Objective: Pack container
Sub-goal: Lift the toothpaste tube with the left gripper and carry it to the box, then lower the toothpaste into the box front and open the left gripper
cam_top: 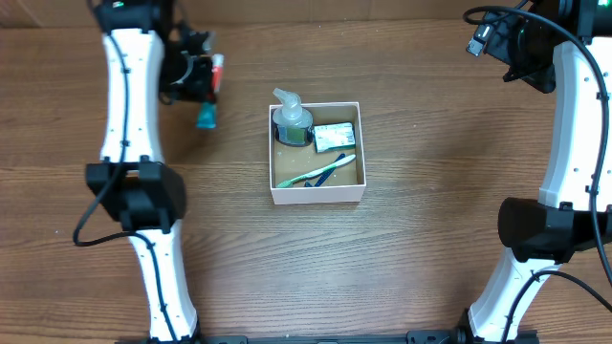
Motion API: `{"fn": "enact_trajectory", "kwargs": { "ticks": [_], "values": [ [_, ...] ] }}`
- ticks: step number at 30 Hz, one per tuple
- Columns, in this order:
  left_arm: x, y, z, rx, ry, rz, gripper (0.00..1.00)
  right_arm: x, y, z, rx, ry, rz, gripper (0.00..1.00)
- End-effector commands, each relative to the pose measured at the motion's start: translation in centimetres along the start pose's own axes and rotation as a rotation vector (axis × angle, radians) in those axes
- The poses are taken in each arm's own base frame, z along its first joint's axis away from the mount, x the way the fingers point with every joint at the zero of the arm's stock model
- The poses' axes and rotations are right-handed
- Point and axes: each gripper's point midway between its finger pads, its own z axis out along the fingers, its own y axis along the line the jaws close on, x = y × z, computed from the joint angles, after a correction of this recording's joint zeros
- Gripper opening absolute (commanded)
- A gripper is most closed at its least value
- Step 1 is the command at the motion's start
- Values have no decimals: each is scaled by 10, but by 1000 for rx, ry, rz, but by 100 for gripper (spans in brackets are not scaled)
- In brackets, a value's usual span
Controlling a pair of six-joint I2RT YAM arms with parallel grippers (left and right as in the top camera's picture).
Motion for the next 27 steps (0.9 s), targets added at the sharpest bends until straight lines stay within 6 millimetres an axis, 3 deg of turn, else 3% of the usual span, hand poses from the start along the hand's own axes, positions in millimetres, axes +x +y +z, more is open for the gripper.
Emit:
{"fn": "enact_trajectory", "kwargs": {
  "ticks": [1, 8, 13, 21, 27],
  "values": [
    [-5, -55, -19, 25, -55, 187, 17, 0, 2, -5, -9, -9, -10, 100],
    [3, -126, -27, 42, -75, 410, 16, 0, 2, -5, -9, -8, -10, 100],
    [13, -167, -19, 43, -55, 536, 16, 0, 2, -5, -9, -8, -10, 100],
    [23, -194, -9, 20, -24, 621, 14, 0, 2, -5, -9, -9, -10, 100],
    [36, -192, 10, 31, 55, 711, 17, 0, 2, -5, -9, -8, -10, 100]
  ]
}}
